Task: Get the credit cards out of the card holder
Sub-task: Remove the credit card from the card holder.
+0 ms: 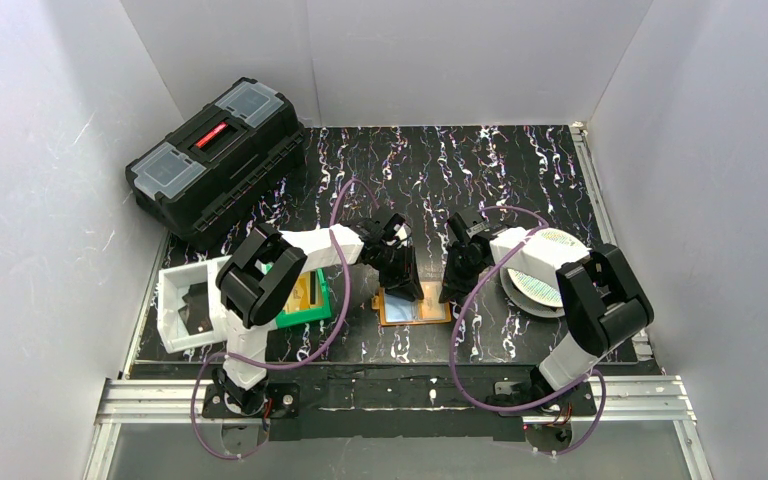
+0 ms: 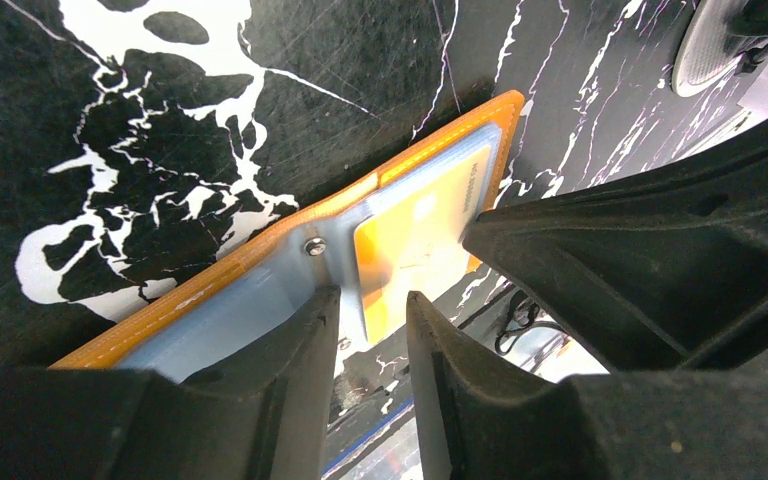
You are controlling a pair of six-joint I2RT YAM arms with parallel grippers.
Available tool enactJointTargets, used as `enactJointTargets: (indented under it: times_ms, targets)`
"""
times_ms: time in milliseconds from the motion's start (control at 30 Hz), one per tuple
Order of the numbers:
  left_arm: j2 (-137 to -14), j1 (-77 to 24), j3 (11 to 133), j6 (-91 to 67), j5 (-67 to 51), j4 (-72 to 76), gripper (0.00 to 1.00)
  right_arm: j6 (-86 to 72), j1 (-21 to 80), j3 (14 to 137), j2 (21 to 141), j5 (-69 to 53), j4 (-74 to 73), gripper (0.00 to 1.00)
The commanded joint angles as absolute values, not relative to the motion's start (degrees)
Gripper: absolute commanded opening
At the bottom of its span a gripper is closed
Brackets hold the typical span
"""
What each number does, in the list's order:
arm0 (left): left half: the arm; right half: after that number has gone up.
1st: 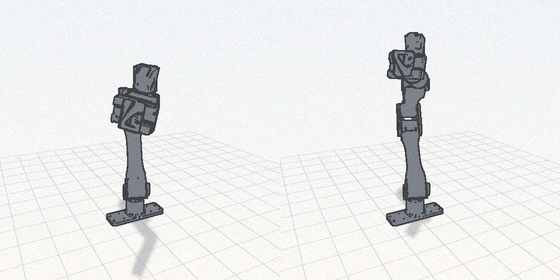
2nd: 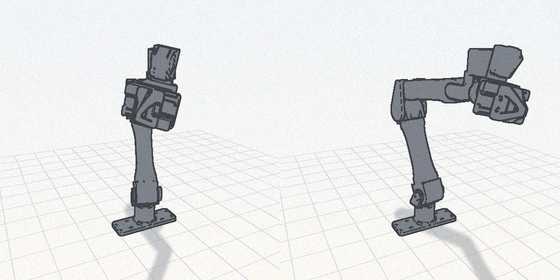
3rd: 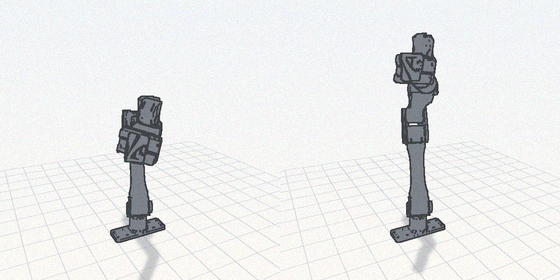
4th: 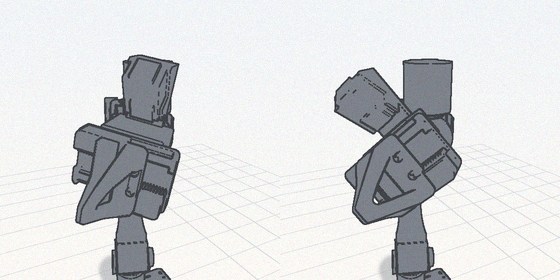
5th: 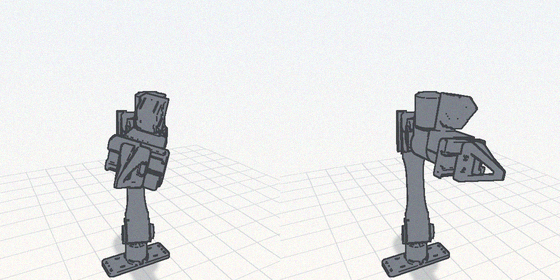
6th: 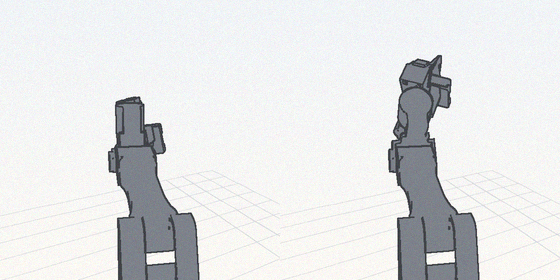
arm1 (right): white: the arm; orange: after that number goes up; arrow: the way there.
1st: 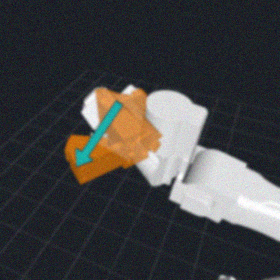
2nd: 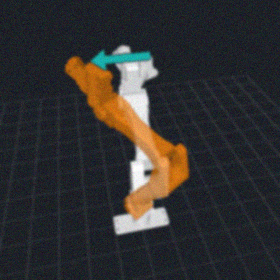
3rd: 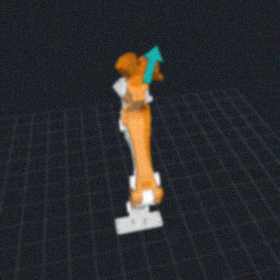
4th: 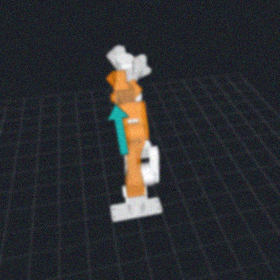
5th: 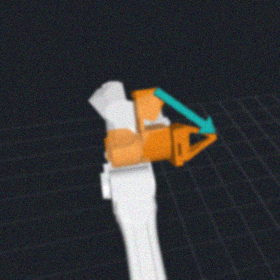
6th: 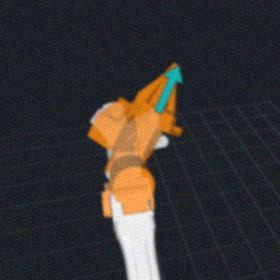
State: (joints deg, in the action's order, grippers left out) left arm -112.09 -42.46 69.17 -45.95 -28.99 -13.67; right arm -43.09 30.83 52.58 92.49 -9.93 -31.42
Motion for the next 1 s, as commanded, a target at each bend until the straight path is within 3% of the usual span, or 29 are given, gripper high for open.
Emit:
enactJointTargets:
  times_ms: [0, 967]
  targets:
    - [-112.44, -42.20, 69.10, -44.65, -27.92, -15.46, 0.31, -42.40, 30.85, 51.75, 93.51, -8.97, -31.11, 0.11]
    - [-108.58, -42.21, 65.35, -45.44, -32.97, -11.03, 0.26, -44.04, 32.14, 53.42, 100.41, -12.74, -30.16, 0.06]
